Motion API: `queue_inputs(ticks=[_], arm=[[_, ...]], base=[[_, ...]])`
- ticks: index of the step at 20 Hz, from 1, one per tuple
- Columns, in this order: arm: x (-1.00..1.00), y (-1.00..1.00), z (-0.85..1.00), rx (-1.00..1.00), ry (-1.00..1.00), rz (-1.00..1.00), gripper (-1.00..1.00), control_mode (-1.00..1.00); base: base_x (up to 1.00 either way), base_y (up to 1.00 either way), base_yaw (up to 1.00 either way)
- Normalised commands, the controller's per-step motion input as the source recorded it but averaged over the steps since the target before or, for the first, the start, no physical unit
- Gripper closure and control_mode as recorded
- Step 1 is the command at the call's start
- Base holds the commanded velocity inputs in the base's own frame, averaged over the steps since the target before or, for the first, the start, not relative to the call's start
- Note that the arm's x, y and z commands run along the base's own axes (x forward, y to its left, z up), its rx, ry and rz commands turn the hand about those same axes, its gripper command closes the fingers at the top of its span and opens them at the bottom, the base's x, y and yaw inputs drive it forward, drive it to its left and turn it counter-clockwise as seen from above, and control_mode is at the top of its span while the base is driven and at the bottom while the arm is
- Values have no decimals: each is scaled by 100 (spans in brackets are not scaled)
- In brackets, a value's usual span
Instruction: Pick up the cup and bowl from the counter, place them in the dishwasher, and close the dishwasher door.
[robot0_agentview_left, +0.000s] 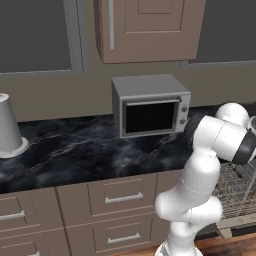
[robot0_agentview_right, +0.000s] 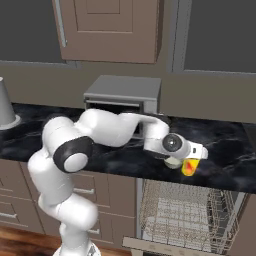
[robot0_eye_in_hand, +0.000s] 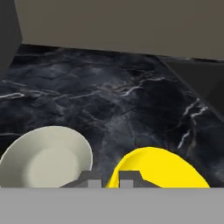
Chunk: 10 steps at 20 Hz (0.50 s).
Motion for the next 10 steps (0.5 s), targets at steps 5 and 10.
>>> queue_inputs(ticks=[5, 10], arm=[[-57, -8, 23, 27, -19, -14, 100, -100], [-55, -21, 29, 39, -15, -14, 100, -100]], base=[[0, 0, 0], [0, 0, 0]])
